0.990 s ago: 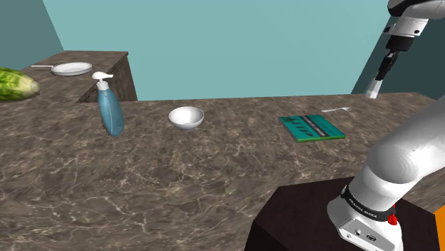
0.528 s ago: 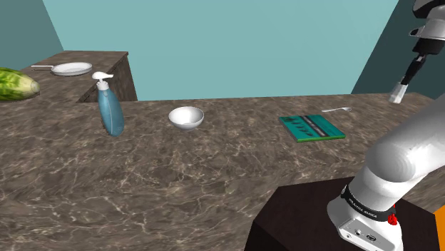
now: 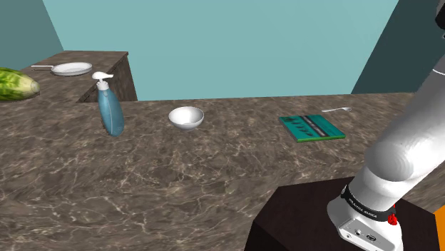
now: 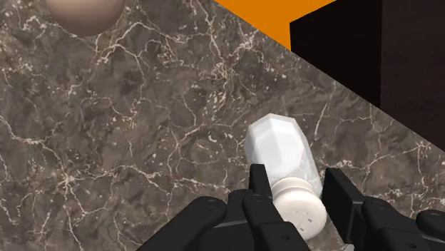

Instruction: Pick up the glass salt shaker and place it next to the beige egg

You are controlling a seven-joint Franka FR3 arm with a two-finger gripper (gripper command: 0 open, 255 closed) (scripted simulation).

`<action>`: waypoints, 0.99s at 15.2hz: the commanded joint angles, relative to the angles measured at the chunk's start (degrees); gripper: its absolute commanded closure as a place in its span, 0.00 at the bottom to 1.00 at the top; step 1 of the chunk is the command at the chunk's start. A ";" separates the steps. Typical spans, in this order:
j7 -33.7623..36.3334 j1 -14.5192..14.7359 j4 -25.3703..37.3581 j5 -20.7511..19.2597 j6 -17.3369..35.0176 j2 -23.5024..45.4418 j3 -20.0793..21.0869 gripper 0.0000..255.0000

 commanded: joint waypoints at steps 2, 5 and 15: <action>-10.69 -7.84 3.60 8.99 -0.91 9.82 -0.97 1.00; -17.79 -18.94 8.66 14.65 -2.81 16.68 2.82 1.00; -18.15 -17.81 1.04 15.32 4.75 17.08 3.32 1.00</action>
